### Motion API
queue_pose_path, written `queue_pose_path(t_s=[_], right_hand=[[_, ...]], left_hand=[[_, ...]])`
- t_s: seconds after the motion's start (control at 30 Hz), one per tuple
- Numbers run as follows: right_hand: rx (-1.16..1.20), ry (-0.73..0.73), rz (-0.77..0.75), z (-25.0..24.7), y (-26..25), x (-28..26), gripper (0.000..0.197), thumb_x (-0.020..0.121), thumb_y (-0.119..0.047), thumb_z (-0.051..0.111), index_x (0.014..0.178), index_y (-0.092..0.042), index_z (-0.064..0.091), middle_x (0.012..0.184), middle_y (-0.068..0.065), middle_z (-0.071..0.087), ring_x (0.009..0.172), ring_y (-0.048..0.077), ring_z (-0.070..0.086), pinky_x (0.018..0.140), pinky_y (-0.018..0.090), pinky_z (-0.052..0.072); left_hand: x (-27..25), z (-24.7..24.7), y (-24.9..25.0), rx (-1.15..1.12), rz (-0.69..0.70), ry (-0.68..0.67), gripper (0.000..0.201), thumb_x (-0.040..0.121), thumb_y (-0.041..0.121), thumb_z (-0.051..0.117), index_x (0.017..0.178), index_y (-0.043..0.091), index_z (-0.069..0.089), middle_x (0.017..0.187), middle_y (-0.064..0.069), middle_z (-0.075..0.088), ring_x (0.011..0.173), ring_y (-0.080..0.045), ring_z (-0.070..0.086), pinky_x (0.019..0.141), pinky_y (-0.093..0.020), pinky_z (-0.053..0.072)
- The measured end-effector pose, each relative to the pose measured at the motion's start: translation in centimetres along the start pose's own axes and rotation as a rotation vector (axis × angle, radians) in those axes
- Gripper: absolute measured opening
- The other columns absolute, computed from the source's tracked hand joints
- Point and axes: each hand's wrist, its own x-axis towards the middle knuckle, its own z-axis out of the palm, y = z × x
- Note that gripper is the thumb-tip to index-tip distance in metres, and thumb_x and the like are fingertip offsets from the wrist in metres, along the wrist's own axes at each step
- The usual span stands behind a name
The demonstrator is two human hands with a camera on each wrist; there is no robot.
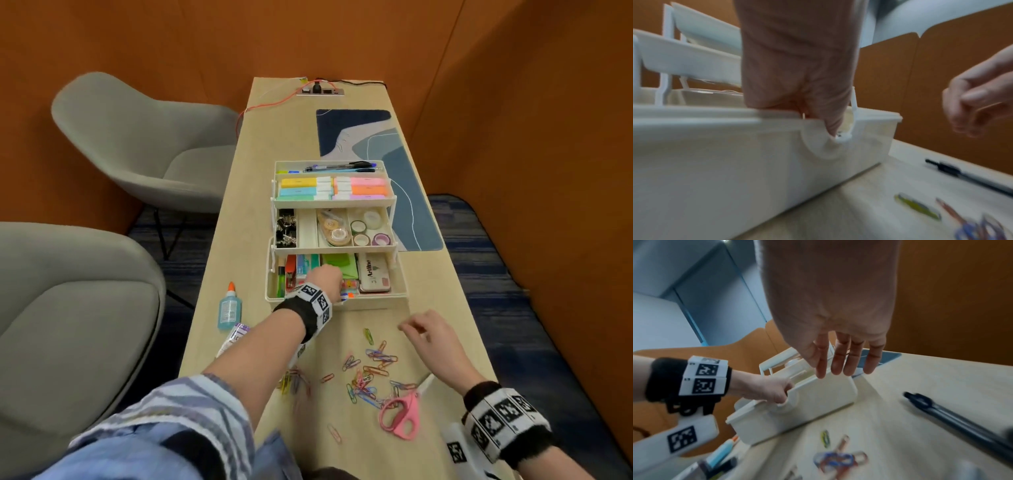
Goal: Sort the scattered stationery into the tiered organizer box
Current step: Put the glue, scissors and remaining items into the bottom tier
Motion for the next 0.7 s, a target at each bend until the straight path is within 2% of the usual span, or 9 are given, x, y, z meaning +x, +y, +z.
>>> queue_pose_path(t_s=[0.07, 0.13, 0.23, 0.37, 0.43, 0.5, 0.63, 0.7], right_hand=[[-0.005, -0.012, 0.021, 0.3, 1.5, -1.4, 0.01, 0.092, -0.024, 0.057, 0.088, -0.023, 0.066, 0.084, -0.006, 0.054, 0.08, 0.005, 0.051, 0.067, 0.014, 0.034], [-0.002, 0.004, 0.059, 0.2, 2.7, -2.4, 0.01, 0.092, -0.022, 0.057, 0.087, -0.023, 0.065, 0.083, -0.006, 0.053, 0.08, 0.007, 0.051, 0.066, 0.014, 0.034], [-0.004, 0.051, 0.121, 0.0, 4.2, -3.4, 0.011, 0.093, -0.017, 0.054, 0.094, -0.021, 0.064, 0.087, -0.003, 0.055, 0.082, 0.008, 0.053, 0.07, 0.018, 0.038], [-0.043, 0.136, 0.244, -0.4, 5.8, -4.1, 0.019, 0.092, -0.008, 0.049, 0.103, -0.015, 0.063, 0.095, 0.003, 0.053, 0.084, 0.019, 0.054, 0.073, 0.027, 0.038], [-0.048, 0.139, 0.304, -0.4, 6.2, -4.3, 0.021, 0.092, -0.006, 0.047, 0.106, -0.014, 0.061, 0.098, 0.003, 0.051, 0.084, 0.018, 0.052, 0.074, 0.027, 0.038], [-0.057, 0.13, 0.342, -0.2, 6.5, -4.4, 0.022, 0.091, -0.006, 0.049, 0.109, -0.013, 0.059, 0.098, 0.005, 0.051, 0.082, 0.017, 0.051, 0.073, 0.027, 0.037], [-0.086, 0.094, 0.389, 1.0, 7.2, -3.7, 0.027, 0.088, -0.014, 0.059, 0.114, -0.012, 0.052, 0.098, 0.005, 0.05, 0.08, 0.019, 0.052, 0.071, 0.028, 0.04], [-0.156, 0.088, 0.413, 1.4, 7.5, -2.9, 0.027, 0.087, -0.02, 0.06, 0.112, -0.012, 0.053, 0.103, 0.009, 0.052, 0.087, 0.025, 0.055, 0.077, 0.032, 0.045]], left_hand=[[-0.1, 0.1, 0.3, 0.032, -0.001, 0.043, 0.017, 0.086, 0.016, 0.065, 0.101, 0.007, 0.068, 0.101, -0.009, 0.067, 0.092, -0.026, 0.065, 0.078, -0.034, 0.054], [-0.3, -0.1, 0.6, 0.098, -0.005, 0.068, 0.018, 0.087, 0.015, 0.064, 0.103, 0.008, 0.065, 0.102, -0.009, 0.066, 0.094, -0.027, 0.064, 0.076, -0.034, 0.05], [-0.5, -0.3, 0.8, 0.138, -0.012, 0.067, 0.019, 0.088, 0.015, 0.061, 0.105, 0.009, 0.064, 0.104, -0.009, 0.066, 0.096, -0.027, 0.063, 0.075, -0.034, 0.049], [-0.7, -0.8, 0.8, 0.129, -0.02, 0.099, 0.023, 0.086, 0.018, 0.065, 0.106, 0.008, 0.061, 0.102, -0.008, 0.064, 0.096, -0.027, 0.062, 0.079, -0.035, 0.05], [-0.8, -1.0, 0.4, 0.109, -0.019, 0.118, 0.021, 0.087, 0.019, 0.063, 0.105, 0.009, 0.061, 0.096, -0.007, 0.061, 0.09, -0.025, 0.06, 0.076, -0.034, 0.049], [-1.1, -0.9, -0.3, 0.044, 0.001, 0.14, 0.016, 0.087, 0.02, 0.061, 0.101, 0.013, 0.061, 0.092, -0.003, 0.059, 0.083, -0.021, 0.056, 0.073, -0.031, 0.047], [-3.3, -1.2, -2.6, -0.2, 0.106, 0.289, 0.009, 0.089, 0.022, 0.057, 0.096, 0.018, 0.06, 0.1, 0.002, 0.057, 0.091, -0.016, 0.057, 0.074, -0.027, 0.045], [-5.7, -1.2, -3.9, -0.305, 0.131, 0.4, 0.012, 0.09, 0.023, 0.057, 0.1, 0.018, 0.06, 0.104, 0.005, 0.052, 0.092, -0.011, 0.053, 0.077, -0.025, 0.044]])
